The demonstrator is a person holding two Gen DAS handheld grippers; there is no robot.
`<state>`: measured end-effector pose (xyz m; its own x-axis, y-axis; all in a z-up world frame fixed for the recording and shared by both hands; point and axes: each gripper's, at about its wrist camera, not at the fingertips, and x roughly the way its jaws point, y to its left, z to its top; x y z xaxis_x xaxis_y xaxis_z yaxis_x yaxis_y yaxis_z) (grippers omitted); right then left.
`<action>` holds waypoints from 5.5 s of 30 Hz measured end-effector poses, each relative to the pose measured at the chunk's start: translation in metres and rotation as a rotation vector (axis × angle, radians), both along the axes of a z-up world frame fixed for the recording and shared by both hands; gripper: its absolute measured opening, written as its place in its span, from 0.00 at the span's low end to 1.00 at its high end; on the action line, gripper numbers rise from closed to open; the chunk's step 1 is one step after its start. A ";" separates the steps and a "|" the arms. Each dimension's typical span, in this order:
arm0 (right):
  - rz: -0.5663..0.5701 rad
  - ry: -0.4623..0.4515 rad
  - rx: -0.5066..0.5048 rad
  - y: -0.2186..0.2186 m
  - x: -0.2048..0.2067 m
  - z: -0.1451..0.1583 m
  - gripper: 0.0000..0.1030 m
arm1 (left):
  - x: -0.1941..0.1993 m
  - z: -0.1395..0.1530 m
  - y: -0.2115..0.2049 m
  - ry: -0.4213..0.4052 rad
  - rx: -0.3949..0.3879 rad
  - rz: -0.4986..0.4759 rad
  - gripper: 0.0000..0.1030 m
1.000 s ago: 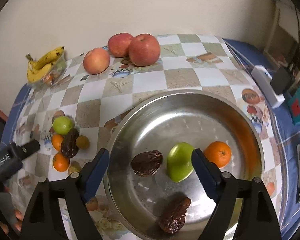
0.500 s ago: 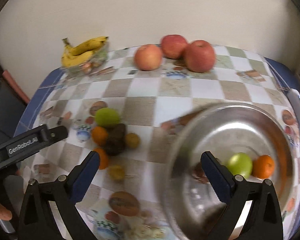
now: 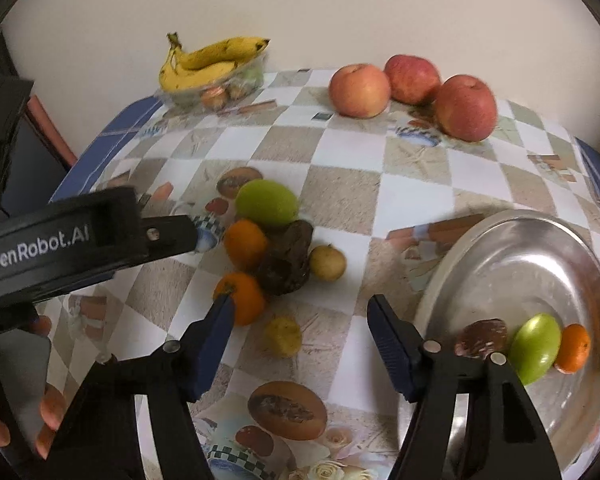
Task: Organize fruits
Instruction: 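Grasp an orange with the left tool while the right tool grasps a small yellow fruit, then lower the orange and yellow fruit into the steel bowl and open both tools, then move both tools back toward the fruit cluster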
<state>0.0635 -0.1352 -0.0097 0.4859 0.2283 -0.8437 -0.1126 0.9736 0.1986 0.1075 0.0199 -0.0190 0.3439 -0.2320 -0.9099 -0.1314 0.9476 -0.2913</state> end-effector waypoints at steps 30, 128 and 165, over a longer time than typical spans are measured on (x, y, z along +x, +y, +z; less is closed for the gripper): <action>0.064 0.071 0.030 0.013 0.004 -0.023 0.24 | -0.001 -0.027 -0.020 0.088 -0.154 -0.050 0.37; -0.517 0.140 0.017 -0.166 -0.037 0.011 0.25 | -0.033 0.016 -0.135 -0.038 -0.032 -0.374 0.48; -0.343 0.044 -0.054 -0.104 -0.022 0.013 0.89 | -0.003 0.023 -0.005 -0.088 0.096 0.056 1.00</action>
